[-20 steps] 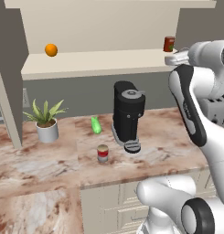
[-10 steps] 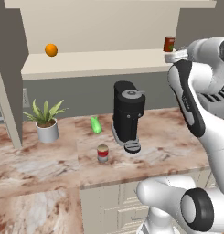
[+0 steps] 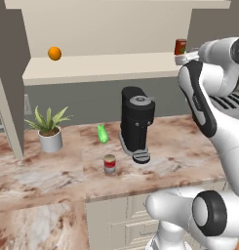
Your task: Pick the cans from the counter and place them in their designated side in the cabinet.
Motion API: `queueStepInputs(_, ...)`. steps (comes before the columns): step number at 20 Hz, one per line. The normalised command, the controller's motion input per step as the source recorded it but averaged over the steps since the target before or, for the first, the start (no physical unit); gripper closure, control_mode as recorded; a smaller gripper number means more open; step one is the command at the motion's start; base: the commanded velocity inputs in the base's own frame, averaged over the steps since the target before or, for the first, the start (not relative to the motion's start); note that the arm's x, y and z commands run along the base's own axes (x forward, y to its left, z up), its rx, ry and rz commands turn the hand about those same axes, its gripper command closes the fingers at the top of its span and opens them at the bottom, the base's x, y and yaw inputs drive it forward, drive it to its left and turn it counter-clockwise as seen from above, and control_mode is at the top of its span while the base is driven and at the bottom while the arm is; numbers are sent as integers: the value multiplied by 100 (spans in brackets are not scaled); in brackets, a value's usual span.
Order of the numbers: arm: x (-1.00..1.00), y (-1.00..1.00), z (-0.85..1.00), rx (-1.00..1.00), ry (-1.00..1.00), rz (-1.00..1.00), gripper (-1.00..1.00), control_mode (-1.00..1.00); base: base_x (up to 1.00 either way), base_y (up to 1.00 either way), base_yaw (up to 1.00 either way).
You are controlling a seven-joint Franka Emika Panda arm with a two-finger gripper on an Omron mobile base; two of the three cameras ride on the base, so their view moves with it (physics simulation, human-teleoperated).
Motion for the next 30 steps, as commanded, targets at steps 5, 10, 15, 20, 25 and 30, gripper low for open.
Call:
queueStepInputs(5, 26, -5, 0, 0, 3, 0, 100, -100, 0, 0, 0)
queueStepInputs(10, 26, -6, -1, 0, 8, 0, 100, -100, 0, 0, 0)
queueStepInputs(15, 22, -9, -4, 0, 4, 0, 100, -100, 0, 0, 0)
queueStepInputs(20, 17, -16, -9, 0, 0, 0, 100, -100, 0, 0, 0)
queueStepInputs(25, 21, -11, -12, 0, 0, 0, 100, -100, 0, 0, 0)
queueStepInputs(30, 24, -9, -3, 0, 0, 0, 100, -100, 0, 0, 0)
